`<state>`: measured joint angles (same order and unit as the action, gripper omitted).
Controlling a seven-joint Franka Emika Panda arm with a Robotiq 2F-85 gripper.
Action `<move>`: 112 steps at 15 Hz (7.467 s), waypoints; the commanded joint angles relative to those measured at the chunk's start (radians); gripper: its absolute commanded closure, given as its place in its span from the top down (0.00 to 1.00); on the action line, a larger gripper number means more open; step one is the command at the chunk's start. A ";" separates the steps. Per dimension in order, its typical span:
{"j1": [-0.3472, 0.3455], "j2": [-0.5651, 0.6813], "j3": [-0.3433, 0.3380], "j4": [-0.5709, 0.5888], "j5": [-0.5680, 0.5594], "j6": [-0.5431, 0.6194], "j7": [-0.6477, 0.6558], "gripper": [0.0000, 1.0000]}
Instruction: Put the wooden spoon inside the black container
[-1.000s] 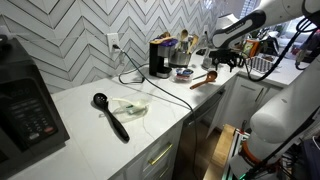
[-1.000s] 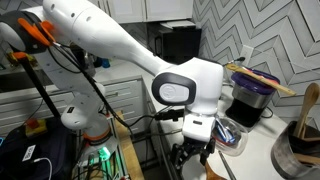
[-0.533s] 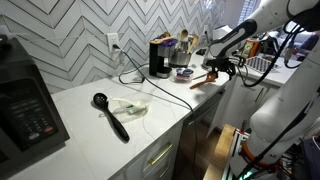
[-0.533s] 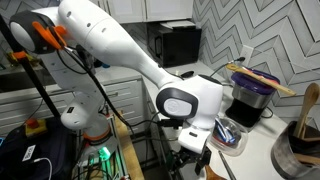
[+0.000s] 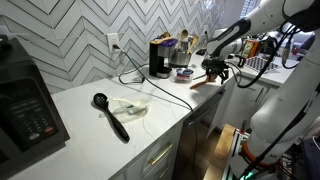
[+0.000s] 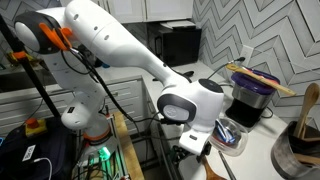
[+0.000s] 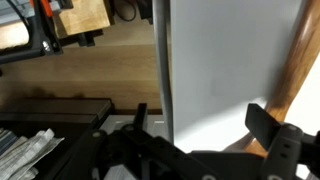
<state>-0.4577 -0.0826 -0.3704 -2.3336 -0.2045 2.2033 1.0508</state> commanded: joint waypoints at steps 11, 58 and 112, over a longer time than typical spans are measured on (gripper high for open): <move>0.013 0.175 -0.028 0.129 0.394 0.076 -0.189 1.00; 0.053 -0.254 0.167 0.285 -0.430 0.197 0.015 0.07; 0.044 0.111 0.127 0.578 -1.066 0.505 1.020 1.00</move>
<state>-0.4060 0.1354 -0.2379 -1.7177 -1.4680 2.6006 2.2211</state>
